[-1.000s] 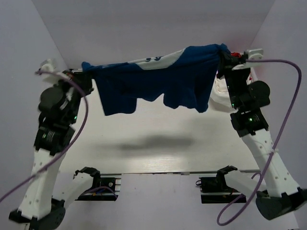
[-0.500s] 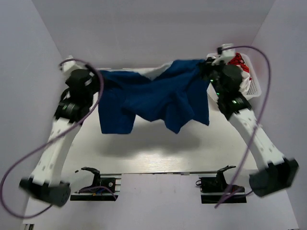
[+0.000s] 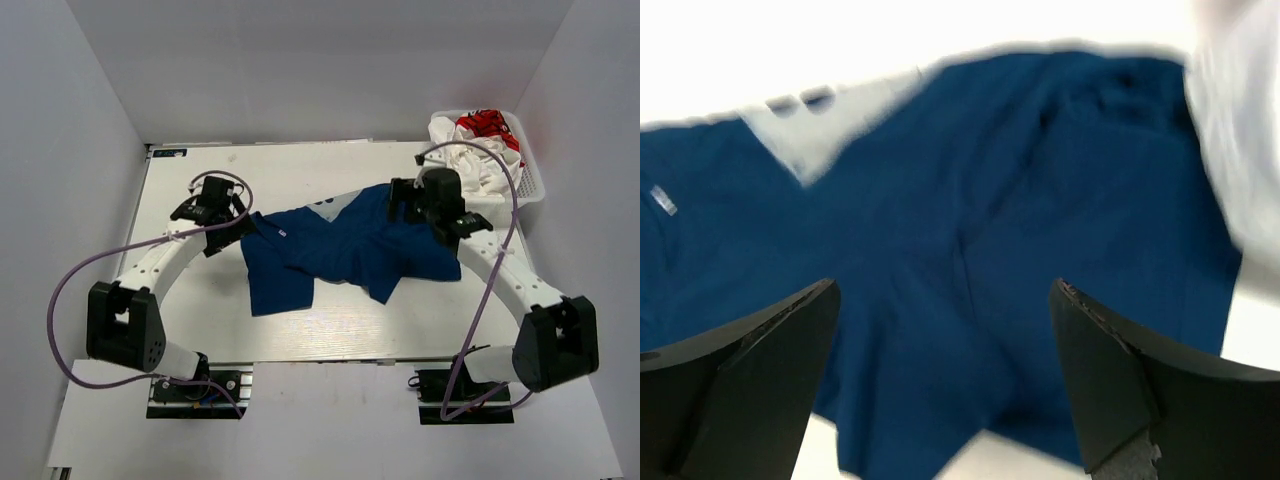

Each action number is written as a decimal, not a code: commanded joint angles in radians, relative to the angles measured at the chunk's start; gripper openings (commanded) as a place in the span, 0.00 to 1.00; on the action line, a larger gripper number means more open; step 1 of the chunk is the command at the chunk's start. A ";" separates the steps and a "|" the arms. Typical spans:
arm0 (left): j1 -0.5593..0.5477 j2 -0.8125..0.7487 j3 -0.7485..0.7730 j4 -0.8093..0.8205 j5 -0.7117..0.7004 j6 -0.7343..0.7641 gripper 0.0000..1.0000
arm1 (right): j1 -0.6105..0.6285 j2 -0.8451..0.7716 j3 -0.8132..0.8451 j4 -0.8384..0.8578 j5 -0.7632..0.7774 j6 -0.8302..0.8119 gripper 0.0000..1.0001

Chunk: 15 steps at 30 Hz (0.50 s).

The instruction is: Fold and stack the t-shirts

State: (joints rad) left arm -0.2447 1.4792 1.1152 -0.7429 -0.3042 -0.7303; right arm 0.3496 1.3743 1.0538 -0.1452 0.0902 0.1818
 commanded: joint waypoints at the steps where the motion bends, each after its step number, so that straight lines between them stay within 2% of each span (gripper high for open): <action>1: -0.021 -0.082 -0.078 0.245 0.363 0.132 1.00 | -0.001 -0.072 -0.122 0.005 0.077 0.071 0.90; 3: -0.063 -0.048 -0.089 0.287 0.482 0.158 1.00 | -0.008 -0.127 -0.214 0.001 0.109 0.122 0.90; 4: -0.092 -0.033 -0.089 0.275 0.482 0.167 1.00 | -0.005 -0.136 -0.248 -0.004 0.065 0.133 0.90; 6: -0.122 -0.002 -0.077 0.220 0.418 0.180 1.00 | -0.001 -0.176 -0.302 0.013 0.001 0.098 0.90; 7: -0.136 0.009 -0.077 0.188 0.387 0.180 1.00 | 0.003 -0.193 -0.320 0.024 -0.127 0.072 0.90; 10: -0.169 0.009 -0.121 0.091 0.294 0.146 1.00 | 0.049 -0.228 -0.406 0.047 -0.297 -0.024 0.90; 15: -0.199 -0.075 -0.276 0.062 0.275 0.026 1.00 | 0.152 -0.186 -0.425 0.012 -0.265 -0.061 0.90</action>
State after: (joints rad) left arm -0.4286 1.4689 0.9001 -0.6296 0.0021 -0.6350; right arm 0.4526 1.1755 0.6262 -0.1585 -0.1169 0.1699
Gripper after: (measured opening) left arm 0.995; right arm 0.904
